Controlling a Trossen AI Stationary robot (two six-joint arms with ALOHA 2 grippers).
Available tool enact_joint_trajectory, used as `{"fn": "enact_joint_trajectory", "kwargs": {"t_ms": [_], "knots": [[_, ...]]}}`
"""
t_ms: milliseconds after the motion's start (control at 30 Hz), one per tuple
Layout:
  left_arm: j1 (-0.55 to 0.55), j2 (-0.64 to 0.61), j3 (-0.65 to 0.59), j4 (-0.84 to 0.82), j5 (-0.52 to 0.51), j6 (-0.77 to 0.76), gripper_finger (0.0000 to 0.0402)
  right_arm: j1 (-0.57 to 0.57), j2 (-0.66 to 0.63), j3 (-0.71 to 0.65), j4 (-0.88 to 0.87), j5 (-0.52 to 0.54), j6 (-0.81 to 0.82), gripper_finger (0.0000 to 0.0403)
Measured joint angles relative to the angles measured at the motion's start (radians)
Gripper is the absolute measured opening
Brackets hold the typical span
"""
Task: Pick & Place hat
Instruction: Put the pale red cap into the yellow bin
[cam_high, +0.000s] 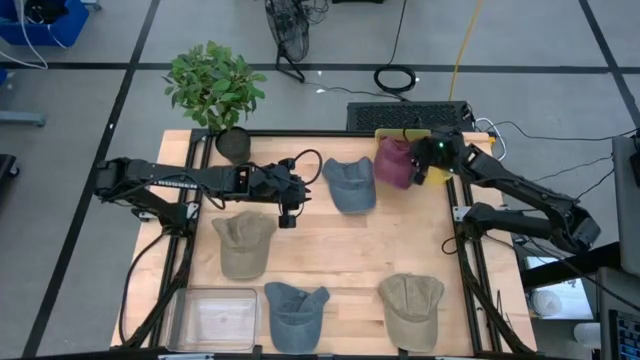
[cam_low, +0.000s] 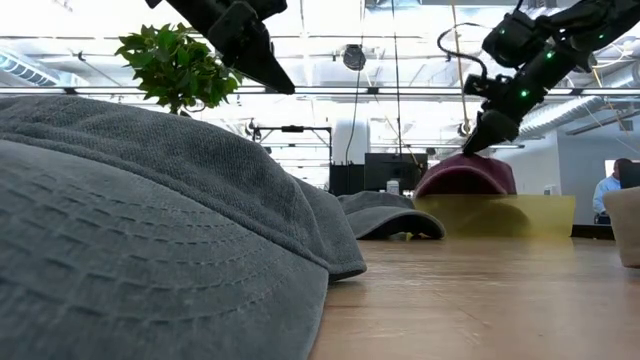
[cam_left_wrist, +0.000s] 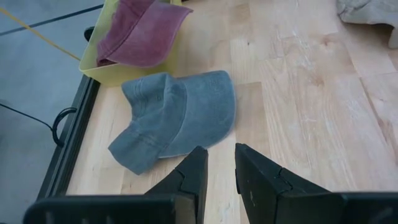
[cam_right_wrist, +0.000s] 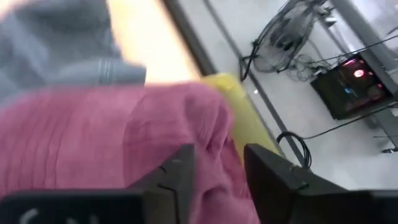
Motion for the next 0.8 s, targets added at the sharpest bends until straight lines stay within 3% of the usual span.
{"fn": "enact_joint_trajectory", "kwargs": {"t_ms": [200,433,633,700,800], "knots": [[0.000,0.000,0.000,0.000,0.000,-0.001,0.0088,0.078,-0.094,0.000,0.133,-0.012,0.157,0.0180],[0.000,0.000,0.001,0.000,0.000,0.001,0.0088,0.348,-0.112,0.000,0.138,0.030,0.341,0.0195],[0.000,0.000,0.001,0.000,0.000,0.001,0.0088,0.628,-0.014,0.000,0.113,0.182,0.489,0.0184],[0.000,0.000,0.001,0.000,0.000,0.000,0.0088,0.722,0.029,0.000,0.091,0.291,0.470,0.0181],[0.000,0.000,0.001,-0.001,0.000,0.000,0.0088,0.840,0.101,0.000,0.031,0.544,0.424,0.0179]]}}
